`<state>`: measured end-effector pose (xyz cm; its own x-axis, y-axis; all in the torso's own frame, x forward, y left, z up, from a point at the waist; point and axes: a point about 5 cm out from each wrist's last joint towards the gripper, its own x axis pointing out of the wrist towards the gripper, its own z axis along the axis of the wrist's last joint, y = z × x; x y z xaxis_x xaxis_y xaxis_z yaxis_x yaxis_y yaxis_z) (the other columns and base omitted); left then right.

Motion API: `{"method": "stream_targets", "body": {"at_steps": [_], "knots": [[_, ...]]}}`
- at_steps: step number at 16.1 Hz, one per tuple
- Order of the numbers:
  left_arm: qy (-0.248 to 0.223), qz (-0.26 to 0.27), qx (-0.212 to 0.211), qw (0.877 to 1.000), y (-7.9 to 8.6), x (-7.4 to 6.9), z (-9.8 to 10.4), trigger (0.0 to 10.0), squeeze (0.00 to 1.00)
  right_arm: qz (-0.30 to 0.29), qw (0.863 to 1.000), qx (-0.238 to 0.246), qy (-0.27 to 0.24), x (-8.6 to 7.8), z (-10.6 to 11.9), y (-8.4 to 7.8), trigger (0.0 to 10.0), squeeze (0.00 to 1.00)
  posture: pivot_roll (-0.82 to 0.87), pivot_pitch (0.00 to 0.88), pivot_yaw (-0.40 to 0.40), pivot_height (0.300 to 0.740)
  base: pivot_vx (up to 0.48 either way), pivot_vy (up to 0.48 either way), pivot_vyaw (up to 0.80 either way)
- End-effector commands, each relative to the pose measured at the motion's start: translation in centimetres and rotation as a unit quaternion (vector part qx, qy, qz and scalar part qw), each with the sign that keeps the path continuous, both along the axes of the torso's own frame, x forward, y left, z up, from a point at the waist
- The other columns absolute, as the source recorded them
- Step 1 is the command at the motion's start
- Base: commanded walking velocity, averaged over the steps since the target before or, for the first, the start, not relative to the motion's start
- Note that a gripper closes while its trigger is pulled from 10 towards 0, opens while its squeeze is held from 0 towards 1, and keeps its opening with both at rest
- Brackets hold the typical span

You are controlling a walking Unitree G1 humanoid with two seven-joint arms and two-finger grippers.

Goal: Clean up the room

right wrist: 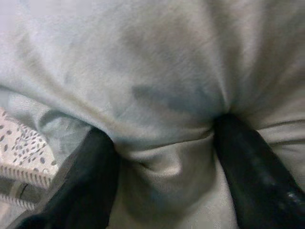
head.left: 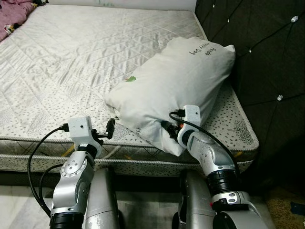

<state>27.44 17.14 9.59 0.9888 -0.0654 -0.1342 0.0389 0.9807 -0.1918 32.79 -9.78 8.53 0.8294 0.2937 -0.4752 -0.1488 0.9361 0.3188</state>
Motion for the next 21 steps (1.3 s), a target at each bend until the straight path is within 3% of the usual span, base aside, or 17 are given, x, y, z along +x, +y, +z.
{"method": "stream_targets", "body": {"at_steps": [1, 8, 11, 14, 17, 20, 21], "knots": [[0.000, -0.008, 0.003, 1.000, -0.1, 0.1, 0.2, 10.0, 0.00, -0.019, 0.999, -0.013, 0.032, -0.3, -1.2, -0.4, 0.0, 0.00, 0.09, 0.000, -0.002, 0.507, 0.000, 0.000, 0.00], [0.000, -0.007, 0.003, 1.000, -0.2, 0.2, 0.2, 10.0, 0.00, -0.072, 0.996, -0.047, -0.001, 0.7, -0.6, -1.9, 0.0, 0.00, 0.09, 0.000, 0.000, 0.507, 0.000, 0.000, 0.00], [-0.001, -0.003, 0.005, 1.000, 0.0, 0.4, 0.2, 10.0, 0.00, -0.110, 0.987, -0.105, -0.047, 2.7, 1.2, -6.5, 0.0, 0.00, 0.08, 0.000, -0.002, 0.507, 0.000, 0.000, 0.00], [-0.003, -0.003, 0.003, 1.000, -0.2, 0.7, 0.2, 10.0, 0.00, -0.184, 0.963, -0.174, -0.092, 4.4, 4.6, -13.8, 0.0, 0.00, 0.07, 0.000, -0.003, 0.507, 0.000, 0.000, 0.00], [-0.005, -0.004, 0.002, 1.000, -0.3, 1.0, 0.2, 10.0, 0.00, -0.230, 0.944, -0.203, -0.121, 4.9, 7.6, -17.8, 0.0, 0.00, 0.06, 0.000, 0.002, 0.507, 0.000, 0.000, 0.00], [-0.006, -0.003, 0.008, 1.000, -0.3, 1.2, 0.2, 10.0, 0.00, -0.294, 0.913, -0.232, -0.164, 4.4, 12.1, -22.8, 0.0, 0.00, 0.05, 0.000, 0.008, 0.507, 0.000, 0.000, 0.00], [-0.006, -0.003, 0.008, 1.000, -0.3, 1.2, 0.2, 10.0, 0.00, -0.300, 0.909, -0.238, -0.168, 4.2, 12.6, -23.5, 0.0, 0.00, 0.04, 0.000, 0.007, 0.507, 0.000, 0.000, 0.00]]}}
